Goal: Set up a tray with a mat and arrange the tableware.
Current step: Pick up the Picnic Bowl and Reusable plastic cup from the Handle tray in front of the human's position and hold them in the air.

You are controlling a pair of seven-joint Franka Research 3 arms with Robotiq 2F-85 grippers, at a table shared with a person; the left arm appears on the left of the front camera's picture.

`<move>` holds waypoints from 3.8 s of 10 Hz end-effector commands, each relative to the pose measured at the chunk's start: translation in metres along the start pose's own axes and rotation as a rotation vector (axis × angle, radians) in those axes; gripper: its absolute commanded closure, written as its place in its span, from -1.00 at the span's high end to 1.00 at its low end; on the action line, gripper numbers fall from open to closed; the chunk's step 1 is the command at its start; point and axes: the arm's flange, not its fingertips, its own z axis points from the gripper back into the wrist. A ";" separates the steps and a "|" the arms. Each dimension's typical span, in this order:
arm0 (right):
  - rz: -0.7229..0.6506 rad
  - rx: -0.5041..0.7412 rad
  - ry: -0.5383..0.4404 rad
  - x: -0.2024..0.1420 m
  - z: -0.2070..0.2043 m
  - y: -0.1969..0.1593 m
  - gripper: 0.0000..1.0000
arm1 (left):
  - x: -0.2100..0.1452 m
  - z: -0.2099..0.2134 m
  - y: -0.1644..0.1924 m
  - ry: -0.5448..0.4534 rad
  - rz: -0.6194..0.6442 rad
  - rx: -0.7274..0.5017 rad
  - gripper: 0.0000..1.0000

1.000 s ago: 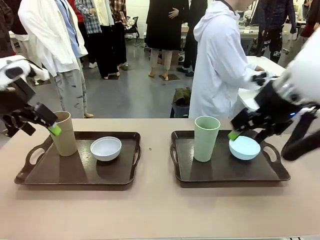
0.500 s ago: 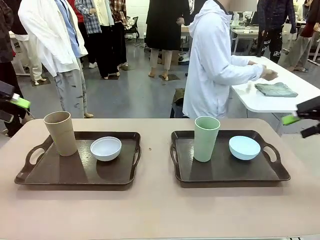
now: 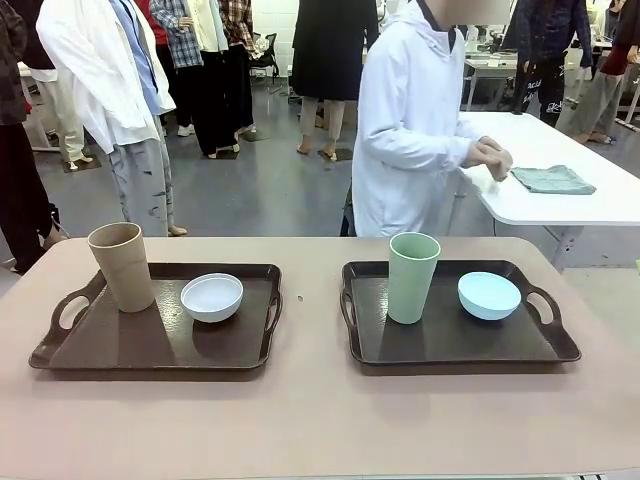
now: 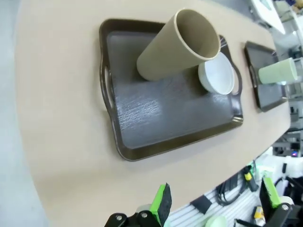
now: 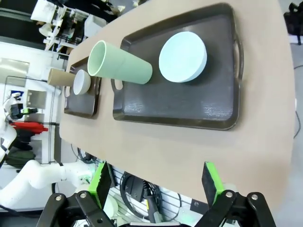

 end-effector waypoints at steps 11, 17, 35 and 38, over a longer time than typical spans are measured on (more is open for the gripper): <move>0.000 0.000 0.000 0.000 0.000 0.000 1.00 | 0.000 0.000 0.000 0.000 0.000 0.000 1.00; 0.000 0.000 0.000 0.000 0.000 0.000 1.00 | 0.000 0.000 0.000 0.000 0.000 0.000 1.00; 0.000 0.000 0.000 0.000 0.000 0.000 1.00 | 0.000 0.000 0.000 0.000 0.000 0.000 1.00; 0.000 0.000 0.000 0.000 0.000 0.000 1.00 | 0.000 0.000 0.000 0.000 0.000 0.000 1.00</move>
